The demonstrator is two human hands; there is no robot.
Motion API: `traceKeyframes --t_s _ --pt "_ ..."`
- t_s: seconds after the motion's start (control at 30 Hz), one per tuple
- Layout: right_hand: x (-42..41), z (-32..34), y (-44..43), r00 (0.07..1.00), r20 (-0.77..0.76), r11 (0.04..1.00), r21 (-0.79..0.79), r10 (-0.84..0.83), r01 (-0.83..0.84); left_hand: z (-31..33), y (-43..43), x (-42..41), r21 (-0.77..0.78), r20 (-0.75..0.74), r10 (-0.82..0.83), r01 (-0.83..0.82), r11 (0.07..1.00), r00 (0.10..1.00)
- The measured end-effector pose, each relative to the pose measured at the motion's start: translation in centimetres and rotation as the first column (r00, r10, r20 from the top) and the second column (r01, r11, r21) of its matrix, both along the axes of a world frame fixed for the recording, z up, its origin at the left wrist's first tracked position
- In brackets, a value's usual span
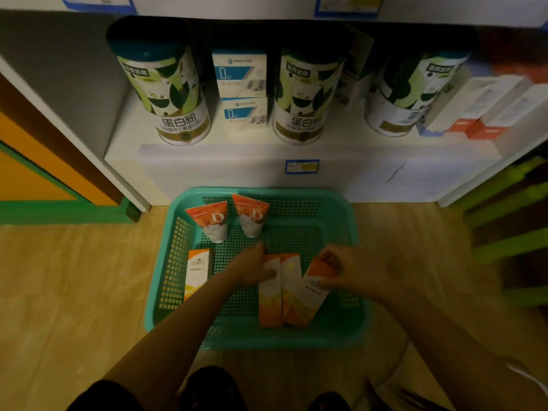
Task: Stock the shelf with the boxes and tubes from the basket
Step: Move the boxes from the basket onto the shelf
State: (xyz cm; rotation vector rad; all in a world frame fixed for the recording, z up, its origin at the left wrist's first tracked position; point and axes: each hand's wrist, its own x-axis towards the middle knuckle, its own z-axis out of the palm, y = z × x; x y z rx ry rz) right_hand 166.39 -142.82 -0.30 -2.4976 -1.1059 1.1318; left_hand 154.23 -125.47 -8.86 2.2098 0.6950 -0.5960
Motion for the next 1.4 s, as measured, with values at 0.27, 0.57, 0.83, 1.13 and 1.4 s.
traceKeyframes --t_s 0.27,0.57,0.83,1.13,1.4 --pt "-1.4 1.7 0.6 1.000 0.001 0.997 0.080 -0.013 0.013 3.3 1.5 -1.0 -0.085 0.156 -0.013 0.027 0.996 0.988" --pt "-0.6 13.2 4.8 0.993 0.116 0.971 0.232 0.030 -0.056 18.1 4.6 -1.5 0.134 0.435 -0.034 -0.027 0.991 0.900" --pt "1.1 30.2 8.7 0.954 0.299 0.907 0.391 0.036 -0.156 37.0 8.7 -2.0 0.212 0.598 -0.038 -0.113 0.971 0.800" --pt "2.0 48.0 11.6 0.913 0.407 0.808 0.534 0.015 -0.251 55.4 11.6 -3.3 0.357 0.716 -0.112 -0.224 0.907 0.689" --pt "2.3 58.9 12.5 0.879 0.477 0.770 0.561 -0.002 -0.303 65.7 12.2 -2.5 0.423 0.769 -0.198 -0.252 0.870 0.608"
